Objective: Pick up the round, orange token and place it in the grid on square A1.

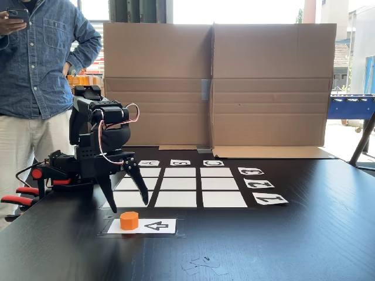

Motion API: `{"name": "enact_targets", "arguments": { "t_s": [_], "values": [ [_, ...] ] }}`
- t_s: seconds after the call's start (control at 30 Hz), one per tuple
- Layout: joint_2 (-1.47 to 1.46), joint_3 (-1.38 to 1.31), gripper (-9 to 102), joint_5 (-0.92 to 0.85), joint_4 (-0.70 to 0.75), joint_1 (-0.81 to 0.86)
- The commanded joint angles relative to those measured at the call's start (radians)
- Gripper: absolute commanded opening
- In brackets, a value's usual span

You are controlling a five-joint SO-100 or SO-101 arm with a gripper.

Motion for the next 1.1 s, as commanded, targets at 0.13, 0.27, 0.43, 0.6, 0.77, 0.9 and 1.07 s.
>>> {"name": "enact_targets", "arguments": {
  "t_s": [0.13,0.27,0.43,0.6,0.77,0.9,1.07],
  "values": [
    [-0.044,-0.077,30,0.008,-0.008,-0.006],
    [-0.069,-0.092,29,0.008,-0.008,-0.006],
    [-0.091,-0.103,29,0.008,-0.008,-0.006],
    [-0.117,-0.124,28,0.006,-0.008,-0.005],
    [-0.13,-0.141,23,0.003,-0.008,-0.002],
    [-0.137,-0.146,16,0.003,-0.008,-0.002],
    [-0.141,-0.149,9,0.002,-0.008,-0.002]
  ]
}}
